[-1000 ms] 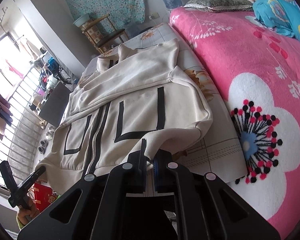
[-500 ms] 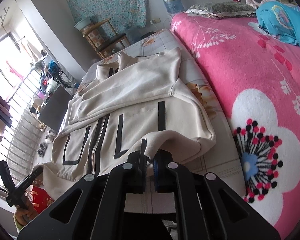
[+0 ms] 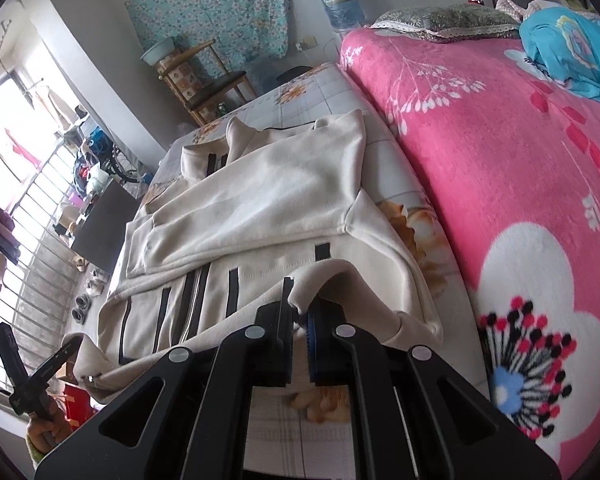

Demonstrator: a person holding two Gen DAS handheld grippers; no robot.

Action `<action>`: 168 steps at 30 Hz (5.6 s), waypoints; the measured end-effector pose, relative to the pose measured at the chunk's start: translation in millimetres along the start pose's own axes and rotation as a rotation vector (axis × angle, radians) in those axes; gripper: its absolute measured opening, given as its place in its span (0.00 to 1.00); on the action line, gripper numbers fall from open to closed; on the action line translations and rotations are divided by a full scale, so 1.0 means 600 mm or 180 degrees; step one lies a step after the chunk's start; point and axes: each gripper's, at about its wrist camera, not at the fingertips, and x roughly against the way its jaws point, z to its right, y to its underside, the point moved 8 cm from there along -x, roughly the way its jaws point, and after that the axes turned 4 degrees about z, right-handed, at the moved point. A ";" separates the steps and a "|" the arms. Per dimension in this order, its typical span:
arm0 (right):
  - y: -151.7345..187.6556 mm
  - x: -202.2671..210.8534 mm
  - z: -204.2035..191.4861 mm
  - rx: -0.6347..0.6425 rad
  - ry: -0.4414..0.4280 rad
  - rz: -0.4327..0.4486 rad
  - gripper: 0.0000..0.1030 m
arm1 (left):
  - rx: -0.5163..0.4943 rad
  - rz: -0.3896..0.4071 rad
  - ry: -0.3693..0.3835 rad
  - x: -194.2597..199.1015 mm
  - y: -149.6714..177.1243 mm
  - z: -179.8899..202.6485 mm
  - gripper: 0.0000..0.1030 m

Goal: Fold large clothes

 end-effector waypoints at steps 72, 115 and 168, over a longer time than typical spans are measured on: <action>0.062 -0.064 0.099 0.0107 0.0779 -0.0107 0.63 | 0.0175 -0.0113 -0.0352 -0.085 0.036 -0.091 0.36; 0.127 -0.059 -0.085 0.0869 0.0239 -0.0458 0.51 | -0.1073 -0.0307 0.0186 -0.058 0.089 0.113 0.24; 0.096 -0.104 -0.140 0.1320 0.0641 -0.0133 0.04 | -0.1142 0.0362 0.0150 -0.095 0.026 0.128 0.01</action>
